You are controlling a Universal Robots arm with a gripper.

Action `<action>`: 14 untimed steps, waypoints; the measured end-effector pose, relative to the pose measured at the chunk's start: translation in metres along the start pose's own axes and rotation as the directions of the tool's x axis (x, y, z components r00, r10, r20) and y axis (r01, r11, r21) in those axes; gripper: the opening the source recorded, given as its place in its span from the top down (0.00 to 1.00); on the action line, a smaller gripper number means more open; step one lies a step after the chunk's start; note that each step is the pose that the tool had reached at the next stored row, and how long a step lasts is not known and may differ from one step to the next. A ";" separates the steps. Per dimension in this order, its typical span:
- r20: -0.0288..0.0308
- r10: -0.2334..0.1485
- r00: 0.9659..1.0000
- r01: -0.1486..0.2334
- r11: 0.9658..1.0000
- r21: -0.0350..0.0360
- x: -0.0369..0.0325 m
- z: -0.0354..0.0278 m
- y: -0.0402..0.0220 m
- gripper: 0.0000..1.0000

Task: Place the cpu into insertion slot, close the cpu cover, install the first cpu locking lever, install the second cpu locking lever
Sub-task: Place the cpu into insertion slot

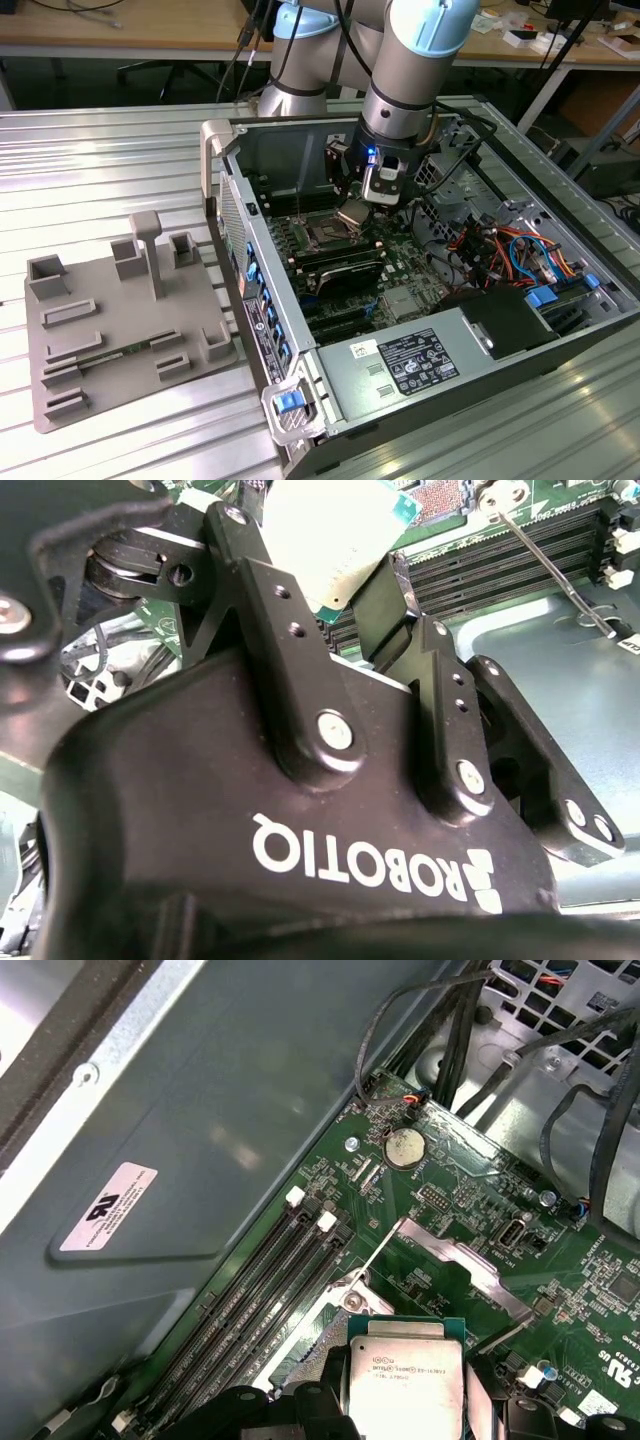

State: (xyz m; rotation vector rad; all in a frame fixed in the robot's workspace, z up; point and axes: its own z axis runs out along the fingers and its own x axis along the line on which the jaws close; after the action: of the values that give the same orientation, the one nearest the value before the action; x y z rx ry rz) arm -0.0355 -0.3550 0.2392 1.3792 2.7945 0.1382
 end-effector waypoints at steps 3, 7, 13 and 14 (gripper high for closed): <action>0.000 0.002 1.000 -0.002 1.000 0.000 0.0000 0.0000 0.0000 0.45; 0.001 0.007 1.000 -0.007 1.000 0.000 0.0000 0.0001 0.0000 0.45; 0.002 0.023 1.000 -0.023 1.000 -0.001 0.0000 0.0003 0.0000 0.45; 0.002 0.025 1.000 -0.025 1.000 -0.001 0.0000 0.0003 0.0000 0.45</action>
State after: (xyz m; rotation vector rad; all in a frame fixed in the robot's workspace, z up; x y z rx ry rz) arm -0.0355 -0.3549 0.2389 1.4143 2.7757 0.1377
